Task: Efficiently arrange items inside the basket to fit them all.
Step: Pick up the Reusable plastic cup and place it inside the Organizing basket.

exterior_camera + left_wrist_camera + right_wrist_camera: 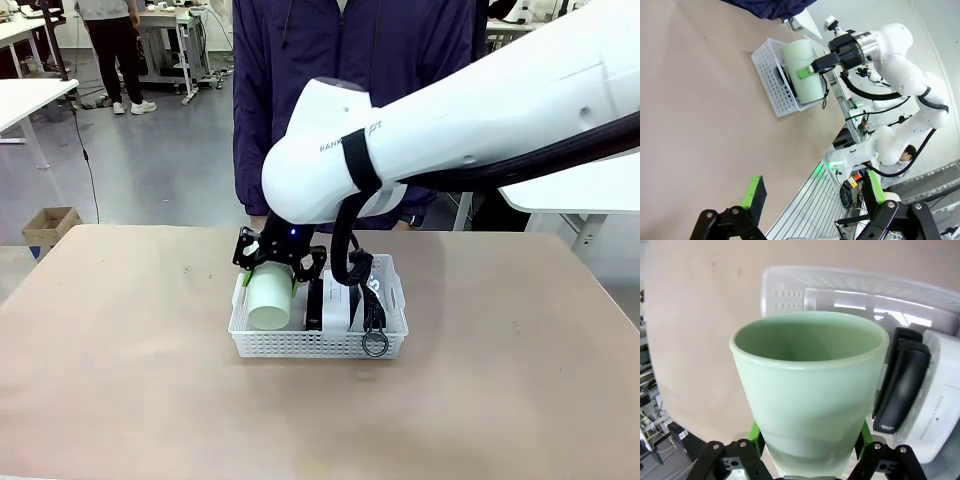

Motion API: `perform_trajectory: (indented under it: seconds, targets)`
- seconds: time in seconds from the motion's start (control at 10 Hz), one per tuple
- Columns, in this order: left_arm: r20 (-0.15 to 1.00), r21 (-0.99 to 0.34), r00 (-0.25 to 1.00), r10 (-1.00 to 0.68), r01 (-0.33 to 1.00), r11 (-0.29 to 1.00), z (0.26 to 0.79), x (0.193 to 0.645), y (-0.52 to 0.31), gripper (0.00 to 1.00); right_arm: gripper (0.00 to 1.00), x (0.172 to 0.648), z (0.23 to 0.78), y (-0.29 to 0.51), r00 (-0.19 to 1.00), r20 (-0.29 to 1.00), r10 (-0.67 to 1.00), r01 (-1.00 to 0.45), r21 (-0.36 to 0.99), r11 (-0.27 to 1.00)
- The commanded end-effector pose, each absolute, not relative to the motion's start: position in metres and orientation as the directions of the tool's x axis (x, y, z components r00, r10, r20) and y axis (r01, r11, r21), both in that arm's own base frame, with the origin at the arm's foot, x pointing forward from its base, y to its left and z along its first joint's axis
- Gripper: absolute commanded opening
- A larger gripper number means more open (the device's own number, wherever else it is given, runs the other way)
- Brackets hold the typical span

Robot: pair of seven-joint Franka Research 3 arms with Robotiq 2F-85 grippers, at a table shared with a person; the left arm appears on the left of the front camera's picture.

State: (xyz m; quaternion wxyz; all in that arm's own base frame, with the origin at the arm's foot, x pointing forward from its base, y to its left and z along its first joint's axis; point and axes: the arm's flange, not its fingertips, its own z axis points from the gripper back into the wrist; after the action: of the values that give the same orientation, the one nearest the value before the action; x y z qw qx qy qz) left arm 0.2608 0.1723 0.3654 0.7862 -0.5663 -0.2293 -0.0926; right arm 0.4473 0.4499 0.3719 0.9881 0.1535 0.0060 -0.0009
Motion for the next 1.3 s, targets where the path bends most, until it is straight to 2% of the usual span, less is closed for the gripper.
perform_trajectory:
  seconds: [0.0,0.7,0.9,1.2]
  targets:
    - [0.459,-0.856,0.880,0.125,0.400,0.328,0.370,0.260,0.172,1.00,0.84,0.450,0.366,0.464,0.999,-0.022,-0.039,0.044,0.247,0.968]
    - [0.459,-0.856,0.880,0.125,0.400,0.328,0.370,0.260,0.172,1.00,0.84,0.455,0.343,0.461,0.997,-0.040,-0.066,0.073,0.196,0.978]
    - [0.459,-0.856,0.880,0.125,0.400,0.328,0.370,0.260,0.172,1.00,1.00,0.455,0.343,0.459,0.997,-0.034,-0.070,0.076,0.209,0.975]
    - [0.459,-0.856,0.880,0.125,0.400,0.328,0.370,0.260,0.172,1.00,1.00,0.455,0.345,0.457,0.998,0.005,-0.062,0.059,0.243,0.968]
